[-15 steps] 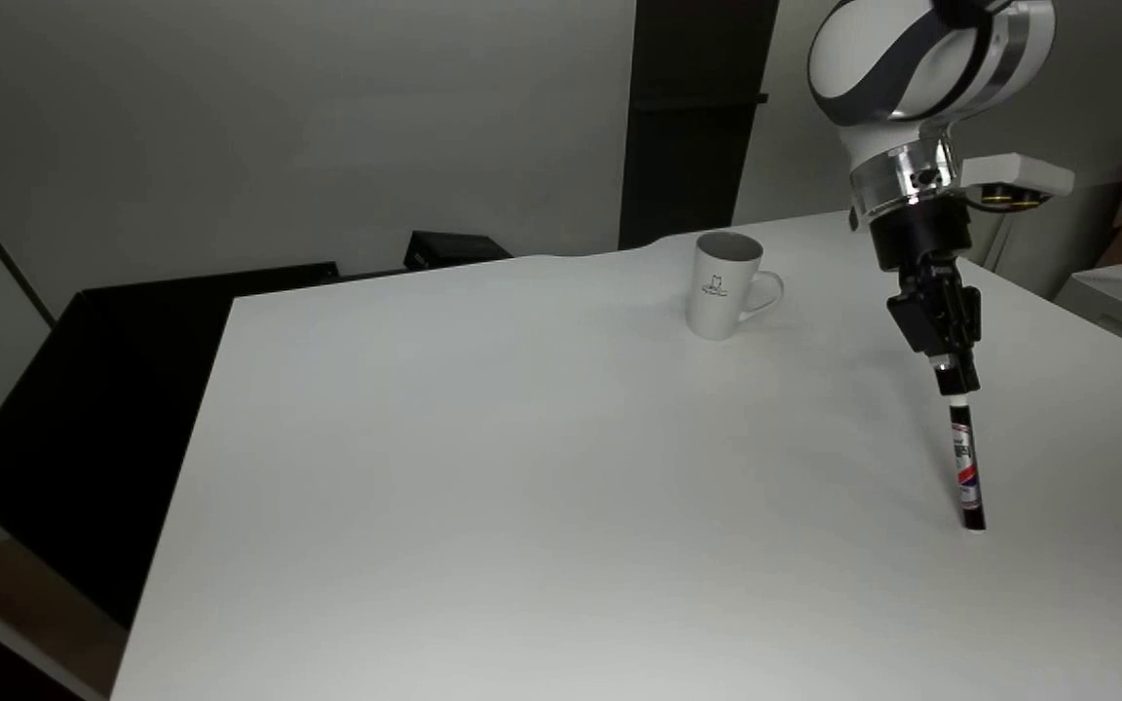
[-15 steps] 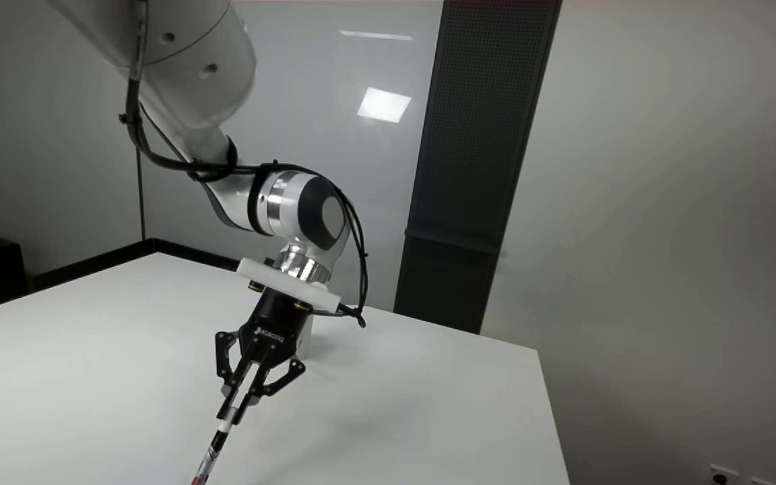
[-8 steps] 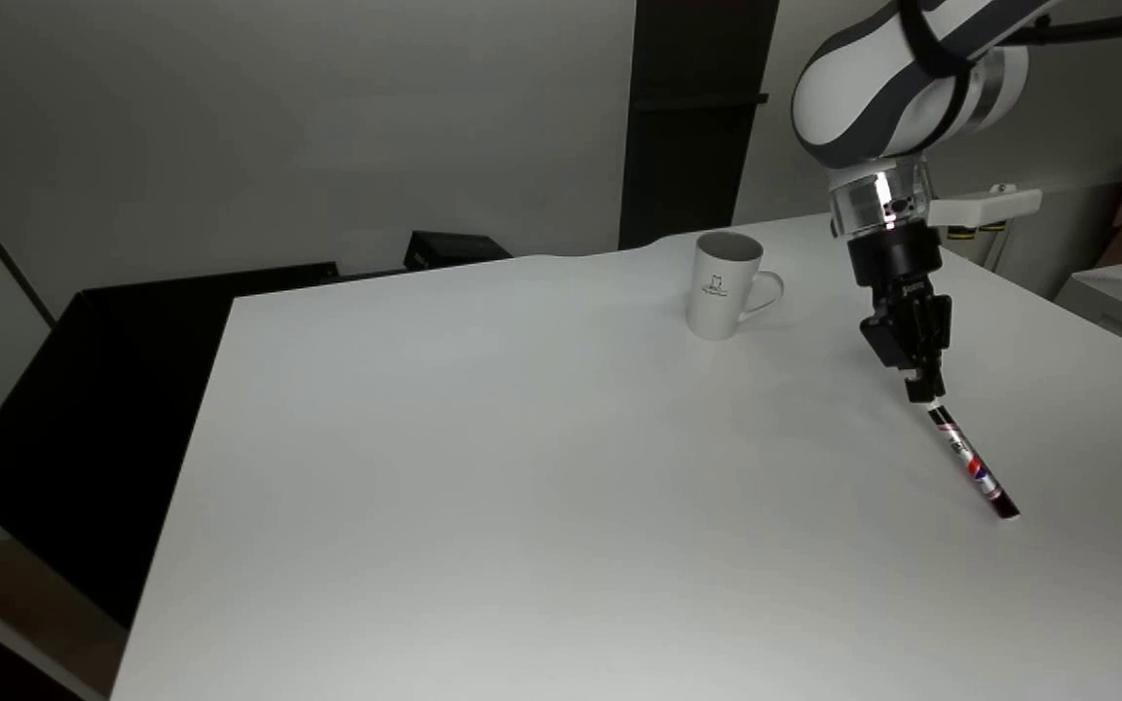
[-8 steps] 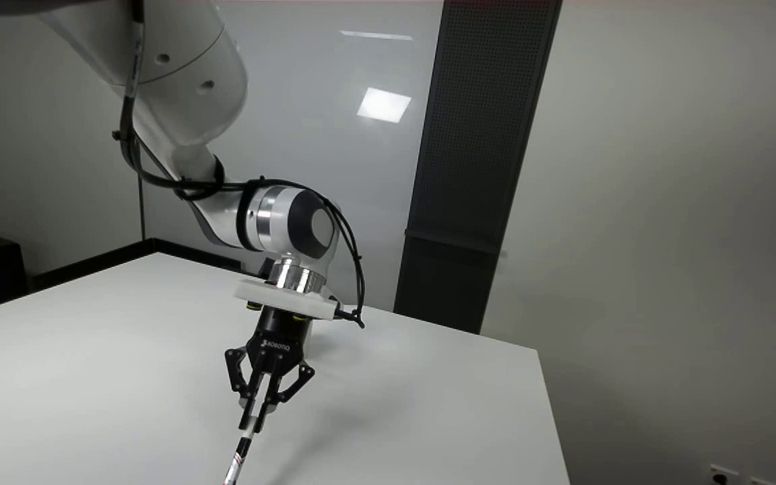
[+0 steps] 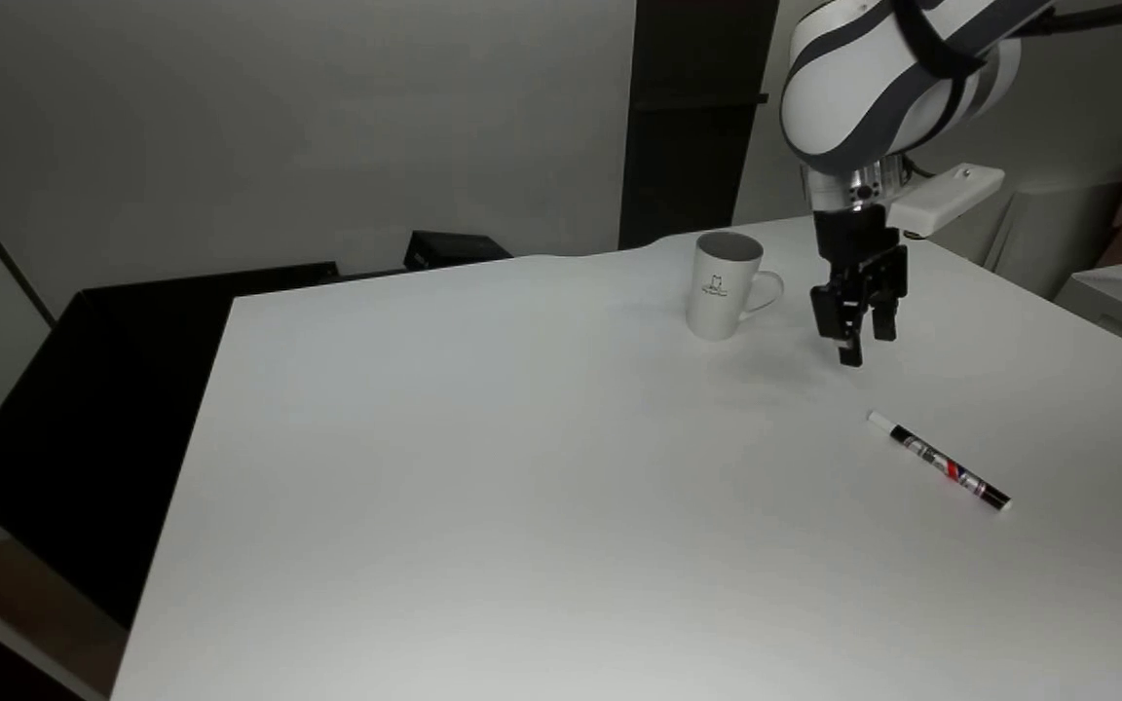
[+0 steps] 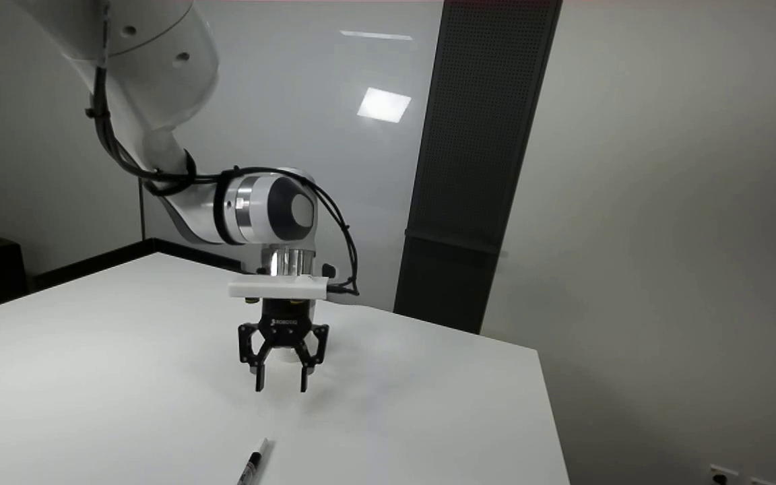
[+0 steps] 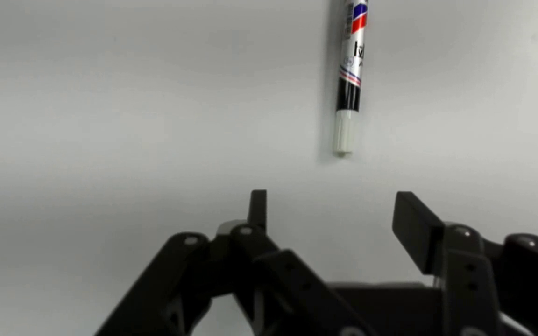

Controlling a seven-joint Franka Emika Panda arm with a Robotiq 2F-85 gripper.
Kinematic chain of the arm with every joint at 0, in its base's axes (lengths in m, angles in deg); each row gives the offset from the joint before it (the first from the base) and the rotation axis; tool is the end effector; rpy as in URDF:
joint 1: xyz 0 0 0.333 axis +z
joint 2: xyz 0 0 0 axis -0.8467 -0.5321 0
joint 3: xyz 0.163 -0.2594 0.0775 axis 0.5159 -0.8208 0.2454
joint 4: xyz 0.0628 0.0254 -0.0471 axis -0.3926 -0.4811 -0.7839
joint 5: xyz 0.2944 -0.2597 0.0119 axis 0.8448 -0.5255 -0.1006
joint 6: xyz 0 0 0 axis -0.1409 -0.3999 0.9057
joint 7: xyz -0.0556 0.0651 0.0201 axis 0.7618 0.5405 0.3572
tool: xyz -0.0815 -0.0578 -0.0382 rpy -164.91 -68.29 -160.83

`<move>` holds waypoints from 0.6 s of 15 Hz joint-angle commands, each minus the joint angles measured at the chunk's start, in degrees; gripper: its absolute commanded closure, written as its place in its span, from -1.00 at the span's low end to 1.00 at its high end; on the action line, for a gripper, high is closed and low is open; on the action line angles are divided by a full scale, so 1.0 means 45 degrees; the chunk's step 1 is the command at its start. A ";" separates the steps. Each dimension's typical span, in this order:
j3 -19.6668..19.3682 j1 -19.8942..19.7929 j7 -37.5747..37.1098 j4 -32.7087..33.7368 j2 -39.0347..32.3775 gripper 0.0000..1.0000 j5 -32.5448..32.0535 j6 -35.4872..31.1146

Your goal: Take the marker out of the mug and put it on the table

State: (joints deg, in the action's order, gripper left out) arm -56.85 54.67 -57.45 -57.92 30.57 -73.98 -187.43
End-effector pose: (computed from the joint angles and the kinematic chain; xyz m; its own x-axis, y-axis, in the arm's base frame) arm 0.6535 -0.0778 0.1511 0.9062 0.2033 -0.3709 0.2554 -0.9620 0.0966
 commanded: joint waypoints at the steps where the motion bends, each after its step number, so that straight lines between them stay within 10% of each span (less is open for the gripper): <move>1: -0.0119 0.0183 -0.1032 -0.1652 0.1516 -0.98 -0.0184 -0.2543; 9: 0.0205 -0.0199 -0.1483 -0.3454 0.3016 -1.00 0.1522 -0.5686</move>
State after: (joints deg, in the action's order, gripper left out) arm -56.70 54.62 -62.06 -69.26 40.74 -69.58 -210.94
